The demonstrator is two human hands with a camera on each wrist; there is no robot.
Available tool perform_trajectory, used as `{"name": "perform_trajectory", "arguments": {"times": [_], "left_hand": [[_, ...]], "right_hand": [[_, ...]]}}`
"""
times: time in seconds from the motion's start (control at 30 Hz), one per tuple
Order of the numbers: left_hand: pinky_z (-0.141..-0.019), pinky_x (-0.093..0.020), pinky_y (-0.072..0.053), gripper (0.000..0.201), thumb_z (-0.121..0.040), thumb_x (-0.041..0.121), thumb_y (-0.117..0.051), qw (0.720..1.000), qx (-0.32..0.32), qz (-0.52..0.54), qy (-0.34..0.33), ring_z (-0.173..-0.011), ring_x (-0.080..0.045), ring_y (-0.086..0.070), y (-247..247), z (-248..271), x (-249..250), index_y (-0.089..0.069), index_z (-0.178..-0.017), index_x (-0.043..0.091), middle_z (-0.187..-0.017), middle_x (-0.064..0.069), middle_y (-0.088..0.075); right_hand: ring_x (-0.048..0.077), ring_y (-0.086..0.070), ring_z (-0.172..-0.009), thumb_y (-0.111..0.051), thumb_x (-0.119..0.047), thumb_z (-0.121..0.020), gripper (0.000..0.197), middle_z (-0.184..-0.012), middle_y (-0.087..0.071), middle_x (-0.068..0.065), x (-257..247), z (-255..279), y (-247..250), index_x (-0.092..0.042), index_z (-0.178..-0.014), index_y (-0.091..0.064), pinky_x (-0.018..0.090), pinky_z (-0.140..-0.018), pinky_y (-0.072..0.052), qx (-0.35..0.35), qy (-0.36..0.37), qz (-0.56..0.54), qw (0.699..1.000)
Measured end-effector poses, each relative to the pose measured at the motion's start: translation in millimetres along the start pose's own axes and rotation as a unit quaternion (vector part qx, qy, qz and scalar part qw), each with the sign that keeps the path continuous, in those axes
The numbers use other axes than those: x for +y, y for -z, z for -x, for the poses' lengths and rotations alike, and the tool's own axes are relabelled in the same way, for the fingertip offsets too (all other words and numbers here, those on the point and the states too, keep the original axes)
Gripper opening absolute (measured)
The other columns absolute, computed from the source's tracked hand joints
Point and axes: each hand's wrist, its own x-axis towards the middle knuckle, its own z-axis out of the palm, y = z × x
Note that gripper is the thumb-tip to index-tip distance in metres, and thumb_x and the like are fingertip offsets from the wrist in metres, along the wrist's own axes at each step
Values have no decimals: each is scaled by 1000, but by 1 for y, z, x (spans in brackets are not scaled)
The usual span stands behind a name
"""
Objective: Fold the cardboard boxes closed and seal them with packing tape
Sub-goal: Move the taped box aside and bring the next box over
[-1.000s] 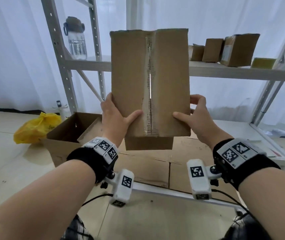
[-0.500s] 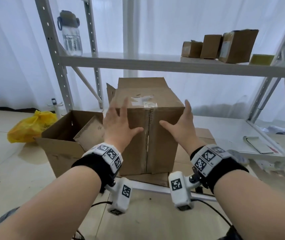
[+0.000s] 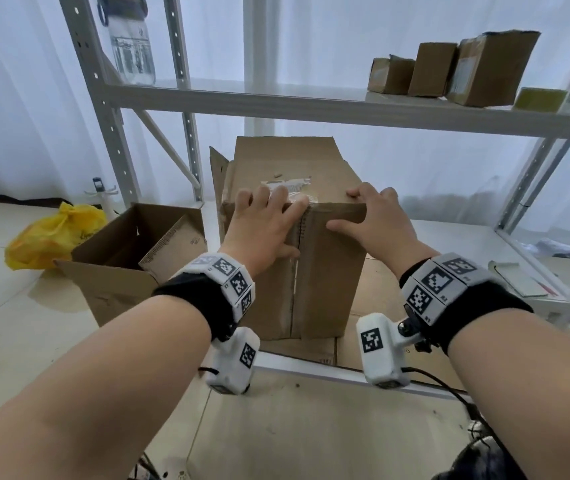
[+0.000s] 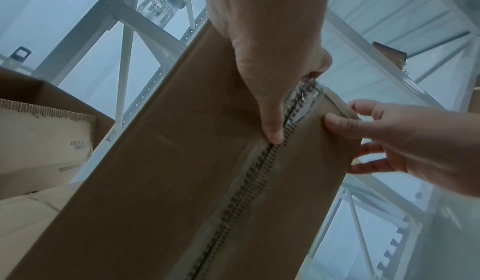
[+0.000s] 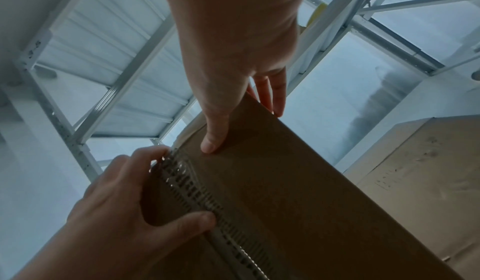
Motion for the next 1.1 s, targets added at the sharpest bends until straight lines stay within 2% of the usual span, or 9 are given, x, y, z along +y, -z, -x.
{"name": "perform_trajectory", "arguments": {"times": [0.27, 0.4, 0.53, 0.6, 0.67, 0.77, 0.9, 1.0, 1.1], "left_hand": [[-90, -42, -35, 46, -96, 54, -34, 986, 61, 153, -7, -99, -25, -47, 16, -19, -20, -63, -120, 27, -104, -3, -53], [-95, -46, -38, 47, -99, 46, -29, 961, -12, 216, 174, -111, -30, -48, 15, -20, -39, -60, -121, 18, -119, -11, -54], [-82, -37, -49, 54, -88, 44, -54, 768, -146, 491, 384, -93, -26, -56, 16, -17, -55, -43, -123, 5, -113, -12, -56], [-73, -34, -49, 45, -88, 39, -57, 730, -151, 532, 403, -87, -23, -56, 22, -16, -54, -43, -117, 8, -105, -10, -56], [-80, -36, -50, 48, -86, 35, -60, 710, -105, 560, 413, -96, -25, -56, 24, -12, -51, -43, -121, 6, -111, -10, -56], [-91, -45, -49, 48, -85, 35, -60, 712, -3, 567, 414, -102, -27, -55, 26, -6, -45, -36, -119, 13, -114, -10, -51], [-81, -38, -50, 37, -88, 44, -57, 740, 96, 533, 398, -90, -21, -52, 27, 8, -40, -40, -100, 13, -106, -8, -48], [-88, -37, -44, 60, -82, 63, -56, 748, 53, 521, 407, -99, -25, -50, 16, 22, -35, -38, -110, 12, -117, -9, -44], [-105, -49, -37, 94, -71, 74, -58, 725, 8, 540, 427, -123, -32, -44, -1, 32, -32, -23, -138, 17, -141, -10, -34]], "right_hand": [[20, -52, -101, -50, -64, -86, 53, -119, -44, 5, -1, 1, 7, -28, -124, -51, 35, -89, -47, -4, -2, -33, 999], [20, -52, -97, -45, -62, -90, 46, -111, -51, 5, -16, -2, 8, -21, -111, -45, 34, -82, -42, 19, -55, -81, 995], [30, -54, -104, -64, -55, -81, 65, -115, -45, 7, -27, -2, 10, -19, -113, -21, 46, -78, -57, -56, -217, -218, 950], [29, -53, -105, -71, -50, -78, 70, -116, -46, 7, -30, 0, 13, -13, -119, -28, 47, -74, -59, -64, -244, -261, 932], [26, -54, -103, -75, -44, -78, 66, -115, -51, 7, -29, 2, 15, -8, -123, -42, 48, -80, -57, -48, -235, -283, 928], [20, -57, -96, -75, -35, -81, 56, -110, -57, 4, -24, 6, 17, -10, -122, -46, 43, -79, -57, -32, -201, -343, 917], [15, -59, -93, -73, -16, -84, 51, -106, -57, -1, -4, 18, 21, -10, -123, -43, 30, -71, -52, -50, -167, -419, 891], [15, -59, -94, -72, -21, -86, 47, -112, -59, 2, 14, 33, 16, -9, -124, -47, 23, -71, -47, -135, -182, -330, 916], [20, -52, -113, -67, -51, -83, 75, -128, -49, 1, 23, 40, 0, -21, -142, -32, 38, -92, -47, -127, -200, -313, 920]]}}
